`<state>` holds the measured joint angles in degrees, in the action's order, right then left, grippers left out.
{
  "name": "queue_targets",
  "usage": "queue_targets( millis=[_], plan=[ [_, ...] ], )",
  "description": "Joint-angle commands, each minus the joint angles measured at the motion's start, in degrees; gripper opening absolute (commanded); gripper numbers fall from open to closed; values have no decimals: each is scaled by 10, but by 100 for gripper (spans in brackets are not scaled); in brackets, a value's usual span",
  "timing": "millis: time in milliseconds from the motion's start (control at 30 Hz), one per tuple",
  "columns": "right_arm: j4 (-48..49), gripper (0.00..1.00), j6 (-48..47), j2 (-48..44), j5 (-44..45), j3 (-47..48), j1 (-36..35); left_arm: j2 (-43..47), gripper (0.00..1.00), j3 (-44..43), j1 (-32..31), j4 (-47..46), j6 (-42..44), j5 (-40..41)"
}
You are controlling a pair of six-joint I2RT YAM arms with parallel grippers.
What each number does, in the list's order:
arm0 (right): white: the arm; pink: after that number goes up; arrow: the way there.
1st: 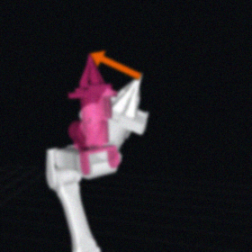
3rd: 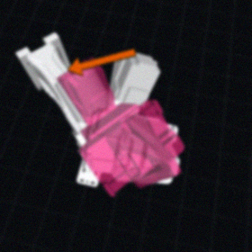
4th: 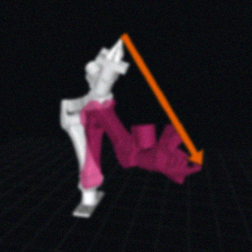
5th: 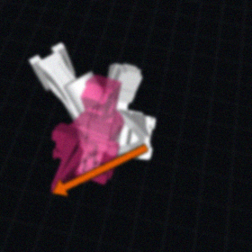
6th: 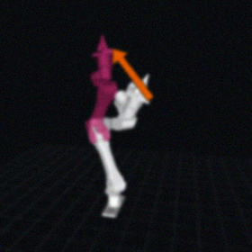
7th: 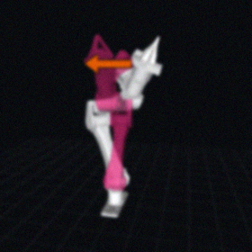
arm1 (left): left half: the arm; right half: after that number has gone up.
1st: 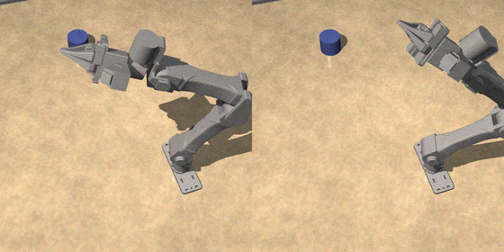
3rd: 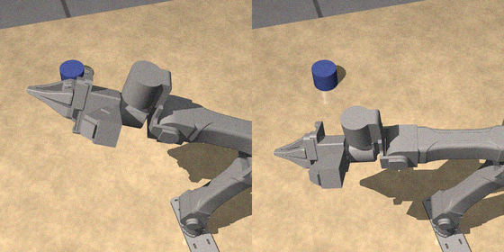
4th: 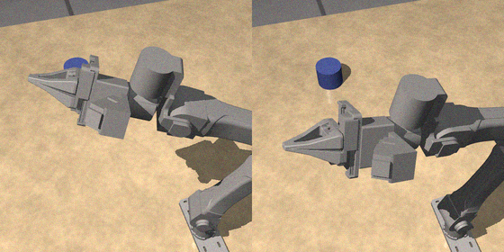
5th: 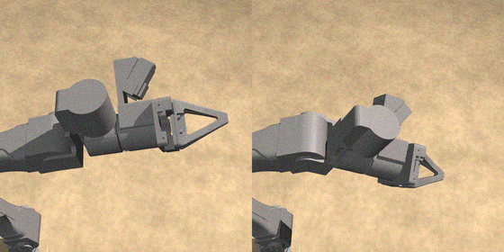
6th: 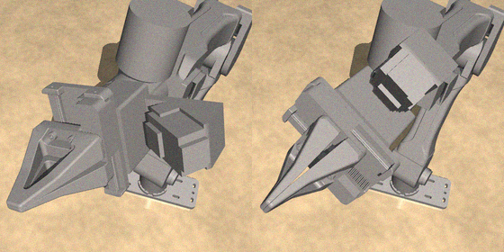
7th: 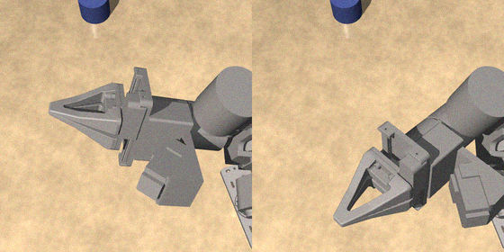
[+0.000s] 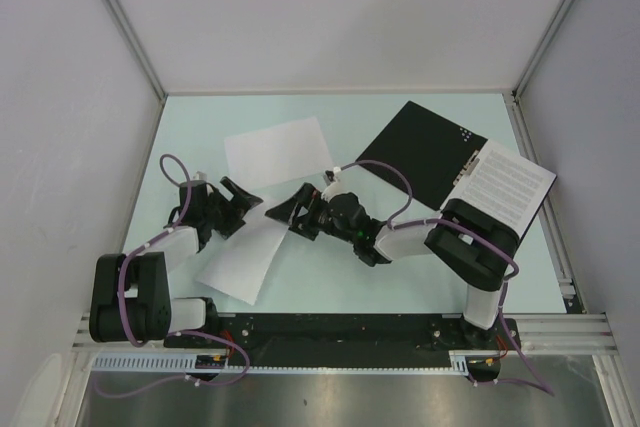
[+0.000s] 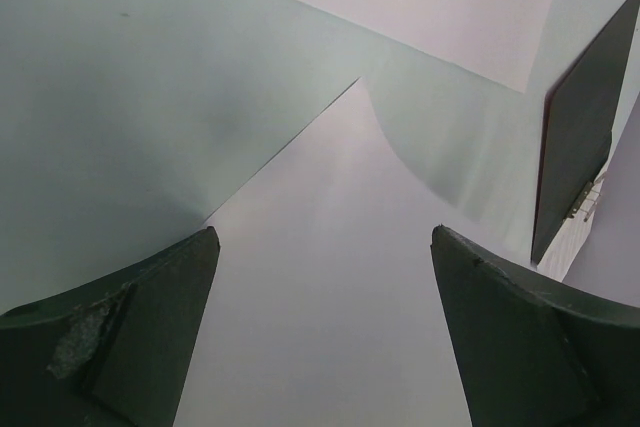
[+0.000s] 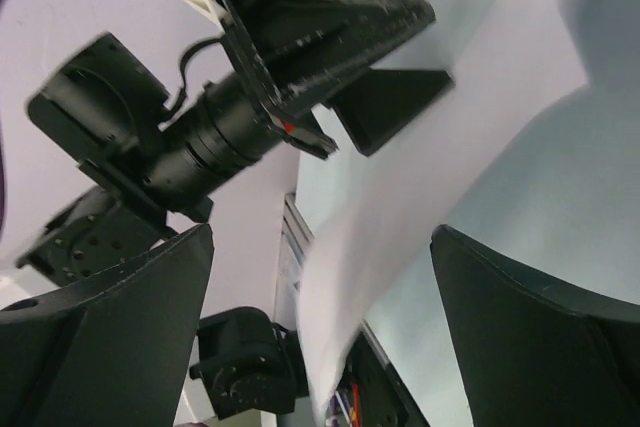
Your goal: Put the files into the folder
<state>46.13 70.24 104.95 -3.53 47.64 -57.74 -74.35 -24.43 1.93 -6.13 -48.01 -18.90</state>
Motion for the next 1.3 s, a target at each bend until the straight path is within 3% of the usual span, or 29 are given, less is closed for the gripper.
queue_targets(
  millis=[0, 167, 267, 300, 333, 433, 567, 600, 700, 800, 900, 1033, 1067, 1133, 1267],
  plan=[
    [58, 94, 15, 2, -6, 8, 12, -13, 97, 21, -10, 99, 15, 2],
    [28, 87, -3, 4, -12, 24, 8, -15, 97, 17, -11, 100, 16, 0],
    [-22, 75, -14, -2, -3, 23, 2, -12, 97, 17, -11, 99, 20, 3],
    [-31, 64, -15, -3, -2, 23, -1, -12, 97, 17, -12, 99, 20, 4],
    [-42, 60, -19, -4, 0, 23, -4, -12, 97, 17, -13, 98, 20, 5],
    [-96, 56, -39, -15, 27, 23, -18, -15, 97, 17, -12, 96, 21, 4],
    [-145, 42, -71, -23, 57, 23, -27, -11, 97, 18, -14, 92, 25, 3],
    [-151, 28, -80, -26, 56, 23, -27, -8, 97, 15, -14, 94, 28, 3],
    [-183, 0, -138, -44, 58, 23, -16, 18, 97, -12, -47, 117, 62, 18],
    [-261, 0, -232, -91, 41, 23, 13, 62, 92, -77, -75, 132, 120, 19],
    [-412, 0, -328, -169, 22, 24, 88, 76, 90, -140, -135, 113, 157, 55],
    [-604, 0, -481, -241, -37, 35, 224, 4, 90, -200, -233, -36, 105, 40],
    [-627, 0, -510, -252, -58, 40, 293, -43, 89, -216, -249, -62, 94, 37],
    [-682, 0, -587, -259, -80, 48, 356, -104, 89, -276, -295, -132, 75, 18],
    [-732, 0, -657, -258, -96, 53, 507, -263, 87, -424, -354, -168, 52, -30]
  ],
)
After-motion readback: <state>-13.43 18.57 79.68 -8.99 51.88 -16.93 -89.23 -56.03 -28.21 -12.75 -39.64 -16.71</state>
